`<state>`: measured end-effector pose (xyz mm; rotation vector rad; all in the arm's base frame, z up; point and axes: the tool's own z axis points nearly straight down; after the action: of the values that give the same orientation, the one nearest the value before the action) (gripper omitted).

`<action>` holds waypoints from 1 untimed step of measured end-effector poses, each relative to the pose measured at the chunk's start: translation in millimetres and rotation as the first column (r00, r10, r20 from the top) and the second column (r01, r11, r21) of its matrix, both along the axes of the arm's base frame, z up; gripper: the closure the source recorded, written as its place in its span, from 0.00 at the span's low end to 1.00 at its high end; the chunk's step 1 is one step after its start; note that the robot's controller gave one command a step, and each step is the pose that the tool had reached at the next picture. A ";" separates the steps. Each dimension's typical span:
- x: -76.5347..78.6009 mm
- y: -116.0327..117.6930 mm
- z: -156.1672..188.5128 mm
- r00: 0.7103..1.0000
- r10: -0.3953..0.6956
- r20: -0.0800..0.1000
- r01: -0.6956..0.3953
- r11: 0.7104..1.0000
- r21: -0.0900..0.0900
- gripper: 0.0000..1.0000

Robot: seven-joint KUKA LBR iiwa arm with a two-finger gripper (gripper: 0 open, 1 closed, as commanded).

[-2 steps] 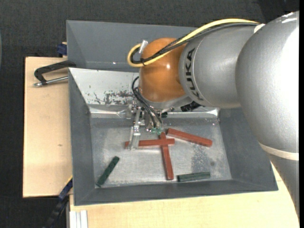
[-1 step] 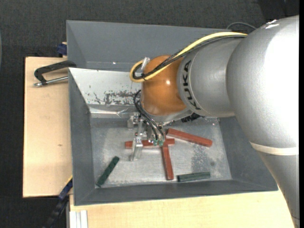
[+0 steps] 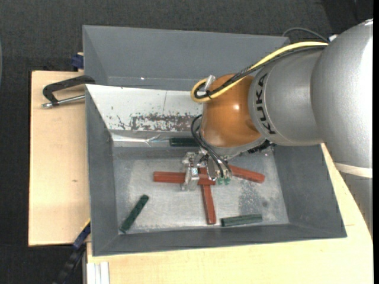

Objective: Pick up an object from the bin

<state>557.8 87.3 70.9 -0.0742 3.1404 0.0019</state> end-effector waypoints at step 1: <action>0.0 0.0 0.0 1.000 0.000 0.000 0.000 1.000 0.000 1.00</action>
Offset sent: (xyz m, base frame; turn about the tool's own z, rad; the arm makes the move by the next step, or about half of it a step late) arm 0.0098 -0.0074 0.1683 0.1011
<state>557.8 87.3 70.9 -0.0744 3.1403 0.0020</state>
